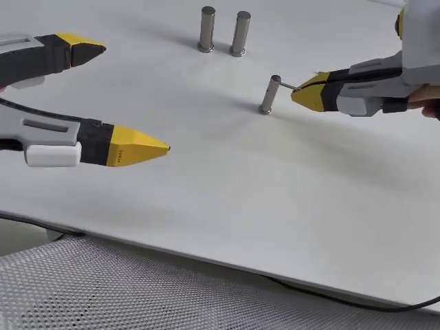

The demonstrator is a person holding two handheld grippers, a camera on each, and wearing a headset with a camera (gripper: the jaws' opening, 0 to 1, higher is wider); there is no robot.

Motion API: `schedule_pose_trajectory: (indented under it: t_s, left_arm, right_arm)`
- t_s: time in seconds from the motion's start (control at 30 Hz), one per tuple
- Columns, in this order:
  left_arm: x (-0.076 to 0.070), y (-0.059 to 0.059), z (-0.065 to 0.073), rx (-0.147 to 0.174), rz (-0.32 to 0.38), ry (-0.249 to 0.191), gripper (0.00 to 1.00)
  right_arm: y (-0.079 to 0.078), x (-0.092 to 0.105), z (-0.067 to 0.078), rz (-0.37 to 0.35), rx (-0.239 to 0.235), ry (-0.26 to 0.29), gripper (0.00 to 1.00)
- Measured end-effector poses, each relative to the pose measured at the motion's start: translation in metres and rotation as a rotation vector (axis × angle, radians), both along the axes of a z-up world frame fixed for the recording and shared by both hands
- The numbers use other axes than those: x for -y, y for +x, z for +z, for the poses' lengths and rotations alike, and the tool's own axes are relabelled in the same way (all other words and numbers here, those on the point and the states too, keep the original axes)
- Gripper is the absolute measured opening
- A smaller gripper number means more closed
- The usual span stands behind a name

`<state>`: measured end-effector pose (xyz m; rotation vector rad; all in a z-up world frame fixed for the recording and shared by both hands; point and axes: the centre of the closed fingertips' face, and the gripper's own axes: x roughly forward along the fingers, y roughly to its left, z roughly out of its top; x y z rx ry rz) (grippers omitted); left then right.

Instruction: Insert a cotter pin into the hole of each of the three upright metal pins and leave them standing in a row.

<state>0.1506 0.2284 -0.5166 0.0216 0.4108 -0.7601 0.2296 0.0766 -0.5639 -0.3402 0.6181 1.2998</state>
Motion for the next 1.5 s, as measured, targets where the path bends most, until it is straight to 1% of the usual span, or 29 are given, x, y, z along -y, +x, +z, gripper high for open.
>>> schedule_pose_trajectory:
  t_s: [0.1, 0.13, 0.23, 0.33, 0.4, 0.57, 0.67, 0.8, 0.87, 1.03, 1.1, 1.2, 1.27, 1.3, 1.33, 1.37, 1.4, 1.43, 1.5]
  left_arm:
    - [0.002, -0.001, -0.003, -0.007, -0.009, 0.013, 0.99]
    - [0.002, -0.001, -0.003, -0.007, -0.01, 0.014, 0.99]
    - [0.002, 0.0, -0.003, -0.004, -0.009, 0.011, 0.99]
    - [0.001, 0.001, -0.001, 0.0, -0.006, 0.004, 0.99]
    - [0.001, 0.001, -0.001, -0.001, -0.006, 0.002, 0.99]
    - [0.001, -0.001, -0.004, -0.004, -0.008, 0.01, 0.99]
    - [0.001, -0.002, -0.004, -0.006, -0.007, 0.01, 0.98]
    - [0.0, -0.003, -0.005, -0.007, -0.007, 0.006, 0.98]
    - [0.001, -0.003, -0.004, -0.007, -0.007, 0.005, 0.99]
    - [0.001, -0.003, -0.005, -0.006, -0.008, 0.007, 0.99]
    - [0.001, -0.004, -0.006, -0.011, -0.01, 0.007, 0.99]
    - [0.002, -0.004, -0.006, -0.01, -0.008, 0.009, 0.99]
    - [0.001, -0.004, -0.005, -0.008, -0.004, 0.002, 0.99]
    - [0.001, -0.004, -0.004, -0.008, -0.003, -0.001, 0.99]
    - [0.001, -0.004, -0.004, -0.008, -0.001, -0.004, 0.99]
    - [0.001, -0.004, -0.004, -0.009, -0.001, -0.006, 0.99]
    - [0.001, -0.004, -0.004, -0.009, -0.002, -0.006, 0.99]
    - [0.001, -0.004, -0.004, -0.01, -0.001, -0.004, 0.99]
    - [-0.002, -0.003, -0.006, -0.004, 0.011, 0.018, 0.99]
  right_arm:
    - [0.002, -0.003, 0.0, -0.035, -0.004, 0.002, 0.0]
    - [0.003, -0.004, 0.0, -0.039, 0.002, 0.003, 0.0]
    - [0.006, -0.007, -0.002, -0.062, -0.001, 0.009, 0.0]
    - [0.009, -0.009, -0.005, -0.066, 0.002, 0.003, 0.0]
    - [0.011, -0.01, -0.005, -0.072, -0.002, 0.009, 0.0]
    - [0.012, -0.013, -0.004, -0.061, 0.013, -0.006, 0.0]
    - [0.013, -0.014, -0.004, -0.041, 0.022, -0.016, 0.0]
    - [0.015, -0.014, -0.005, -0.015, 0.04, -0.037, 0.0]
    - [0.015, -0.013, -0.005, -0.003, 0.041, -0.045, 0.0]
    - [0.016, -0.012, -0.005, 0.021, 0.056, -0.057, 0.0]
    - [0.017, -0.013, -0.006, 0.027, 0.057, -0.06, 0.0]
    - [0.018, -0.012, -0.007, 0.038, 0.053, -0.069, 0.0]
    - [0.015, -0.012, -0.009, 0.05, 0.046, -0.074, 0.0]
    - [0.013, -0.012, -0.01, 0.06, 0.044, -0.072, 0.04]
    - [0.012, -0.013, -0.01, 0.061, 0.058, -0.068, 0.08]
    - [0.005, -0.017, -0.009, 0.061, 0.059, -0.07, 0.11]
    - [0.003, -0.017, -0.009, 0.059, 0.057, -0.07, 0.15]
    - [0.002, -0.017, -0.009, 0.058, 0.057, -0.068, 0.16]
    - [-0.004, -0.016, -0.009, 0.054, 0.037, -0.062, 0.15]
